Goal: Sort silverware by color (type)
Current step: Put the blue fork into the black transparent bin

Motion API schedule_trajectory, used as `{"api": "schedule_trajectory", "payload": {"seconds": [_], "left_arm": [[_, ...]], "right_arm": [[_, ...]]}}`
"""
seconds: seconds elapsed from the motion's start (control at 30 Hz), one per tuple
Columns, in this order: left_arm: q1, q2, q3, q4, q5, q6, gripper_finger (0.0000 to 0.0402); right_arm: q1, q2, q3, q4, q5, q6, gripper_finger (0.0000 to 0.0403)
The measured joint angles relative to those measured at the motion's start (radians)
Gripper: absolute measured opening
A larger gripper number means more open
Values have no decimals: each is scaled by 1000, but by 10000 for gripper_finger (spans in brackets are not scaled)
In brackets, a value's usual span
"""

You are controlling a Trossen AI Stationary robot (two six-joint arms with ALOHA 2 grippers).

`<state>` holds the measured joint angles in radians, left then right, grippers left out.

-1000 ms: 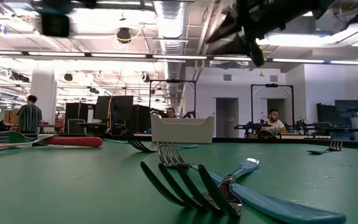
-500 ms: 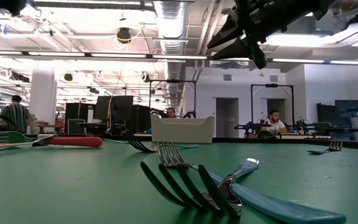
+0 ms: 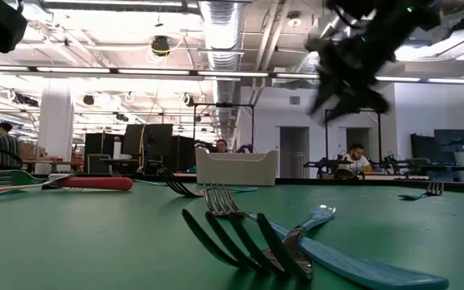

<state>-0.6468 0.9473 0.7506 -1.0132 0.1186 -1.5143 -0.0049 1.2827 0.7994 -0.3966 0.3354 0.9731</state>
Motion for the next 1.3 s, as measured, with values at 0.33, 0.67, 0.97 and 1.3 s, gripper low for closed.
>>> {"api": "schedule_trajectory", "payload": {"seconds": [0.33, 0.67, 0.97, 1.3], "left_arm": [[77, 0, 5, 106, -241, -2, 169], [143, 2, 5, 228, -468, 59, 169], [188, 2, 5, 227, -498, 107, 169], [205, 2, 6, 246, -489, 127, 169]], "right_arm": [[-62, 0, -1, -473, -59, 407, 168], [-41, 21, -81, -538, -205, 592, 168], [-43, 165, -108, -466, -234, 688, 168], [-49, 267, -91, -393, -237, 533, 90]]}}
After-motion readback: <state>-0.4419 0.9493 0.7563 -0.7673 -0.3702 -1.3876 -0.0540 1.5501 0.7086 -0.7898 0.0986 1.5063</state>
